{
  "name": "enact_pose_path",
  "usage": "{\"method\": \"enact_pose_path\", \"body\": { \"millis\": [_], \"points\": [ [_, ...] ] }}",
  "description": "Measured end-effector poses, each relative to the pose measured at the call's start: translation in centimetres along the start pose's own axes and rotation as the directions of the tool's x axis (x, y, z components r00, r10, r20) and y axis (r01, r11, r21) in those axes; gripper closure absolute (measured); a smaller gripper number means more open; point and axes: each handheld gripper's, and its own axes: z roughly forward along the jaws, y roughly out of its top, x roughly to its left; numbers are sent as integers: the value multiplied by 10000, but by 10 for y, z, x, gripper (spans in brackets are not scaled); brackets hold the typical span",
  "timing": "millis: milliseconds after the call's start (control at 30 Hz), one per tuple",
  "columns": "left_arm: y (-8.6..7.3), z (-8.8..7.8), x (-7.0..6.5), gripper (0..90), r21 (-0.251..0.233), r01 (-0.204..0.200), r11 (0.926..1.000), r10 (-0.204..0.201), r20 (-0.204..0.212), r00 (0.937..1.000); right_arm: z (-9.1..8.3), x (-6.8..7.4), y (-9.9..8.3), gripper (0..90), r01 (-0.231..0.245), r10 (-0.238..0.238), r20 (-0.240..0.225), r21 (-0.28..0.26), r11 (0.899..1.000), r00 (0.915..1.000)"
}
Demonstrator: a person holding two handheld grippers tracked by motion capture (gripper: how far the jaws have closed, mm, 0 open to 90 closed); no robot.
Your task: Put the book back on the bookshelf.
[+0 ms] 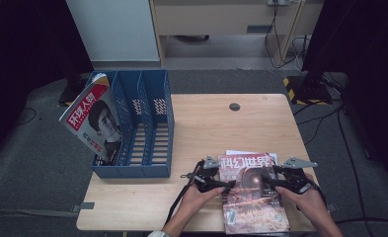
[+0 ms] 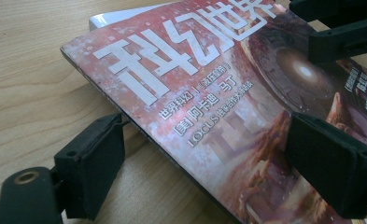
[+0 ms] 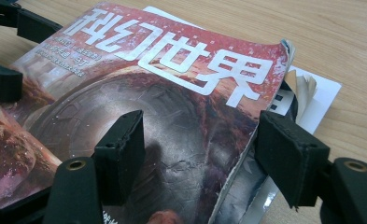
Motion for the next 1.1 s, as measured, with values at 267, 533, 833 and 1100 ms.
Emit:
{"method": "enact_pose_path", "body": {
  "millis": [267, 533, 833, 1100],
  "points": [
    [3, 1, -2, 154, -39, 97, 9999, -98, -129, 9999, 0, -1, 0, 333, 38, -38, -74, 6, 10000, 10000],
    [10, -6, -5, 205, -109, 67, 9999, -69, -216, 9997, 0, 0, 0, 336, 18, -18, -42, 14, 10000, 10000],
    [17, -15, -5, 315, -663, 107, 9977, -110, -39, 9999, 0, -1, 0, 351, -18, 18, -26, -10, 10000, 10000],
    [29, -22, -7, 344, -742, 183, 9971, -160, 316, 9994, 3, 2, 1, 356, -32, 31, -101, -43, 10000, 9999]
  ]
}}
